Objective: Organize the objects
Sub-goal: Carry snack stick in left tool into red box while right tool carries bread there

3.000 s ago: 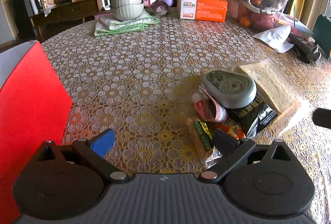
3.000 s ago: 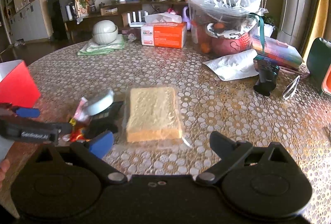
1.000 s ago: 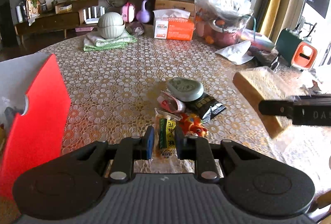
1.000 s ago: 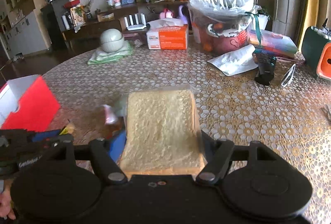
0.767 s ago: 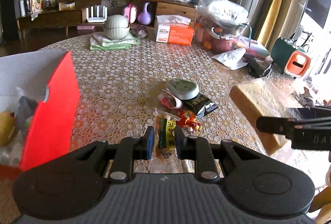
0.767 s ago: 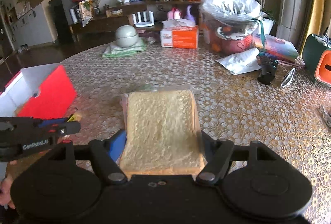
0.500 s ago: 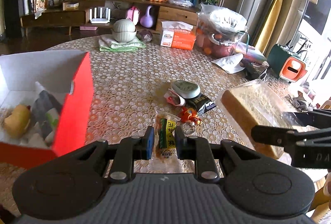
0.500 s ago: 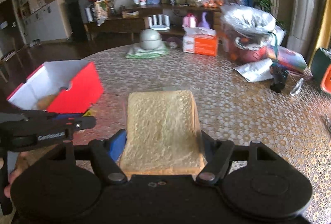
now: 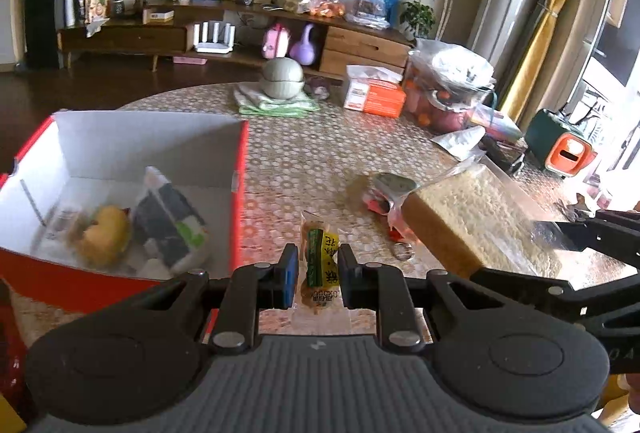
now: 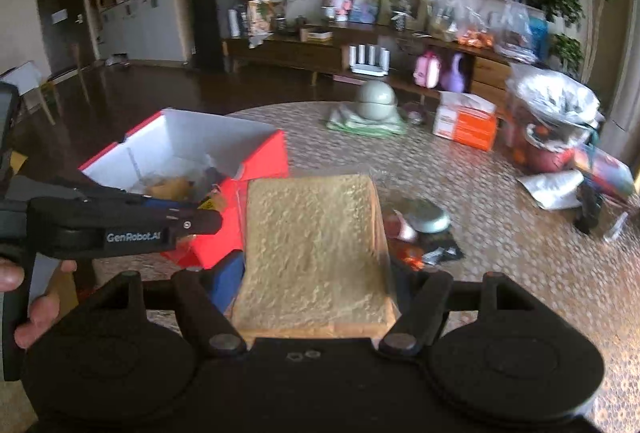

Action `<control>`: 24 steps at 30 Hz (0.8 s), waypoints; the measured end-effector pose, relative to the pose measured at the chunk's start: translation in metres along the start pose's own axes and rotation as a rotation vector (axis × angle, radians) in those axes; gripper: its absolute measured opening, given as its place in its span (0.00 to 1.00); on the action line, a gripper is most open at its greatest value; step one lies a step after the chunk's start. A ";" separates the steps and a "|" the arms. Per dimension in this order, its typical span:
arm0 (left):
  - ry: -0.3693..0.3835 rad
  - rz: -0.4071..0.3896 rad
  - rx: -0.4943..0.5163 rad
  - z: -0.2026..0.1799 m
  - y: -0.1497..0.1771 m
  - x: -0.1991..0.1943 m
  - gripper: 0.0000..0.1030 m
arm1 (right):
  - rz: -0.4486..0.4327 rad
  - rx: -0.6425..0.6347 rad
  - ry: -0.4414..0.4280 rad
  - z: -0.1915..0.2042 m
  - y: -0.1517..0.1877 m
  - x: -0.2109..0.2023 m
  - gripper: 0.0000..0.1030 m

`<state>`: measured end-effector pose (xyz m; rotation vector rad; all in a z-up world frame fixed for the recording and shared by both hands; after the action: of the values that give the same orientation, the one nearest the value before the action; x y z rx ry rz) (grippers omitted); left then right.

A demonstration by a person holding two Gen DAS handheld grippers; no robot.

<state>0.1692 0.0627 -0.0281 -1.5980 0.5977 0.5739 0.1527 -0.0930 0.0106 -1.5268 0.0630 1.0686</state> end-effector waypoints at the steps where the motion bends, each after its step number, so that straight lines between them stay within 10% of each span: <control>1: -0.004 0.001 -0.002 0.004 -0.001 0.000 0.20 | 0.002 -0.012 -0.009 0.007 -0.003 0.003 0.70; 24: -0.188 -0.026 -0.037 0.149 -0.035 0.001 0.20 | 0.047 -0.146 -0.079 0.094 -0.066 0.103 0.70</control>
<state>0.1899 0.2139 -0.0183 -1.5630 0.4274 0.7108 0.1965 0.0543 0.0077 -1.6183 -0.0349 1.1920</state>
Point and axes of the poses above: each gripper's, at about its wrist camera, not at the fingertips, and x roughly the way its jaws point, z to its left, y to its underside, the point moved 4 cm from there along x, roughly the way its jaws point, and after that the axes turned 8 degrees about -y, right-handed, at the moved point
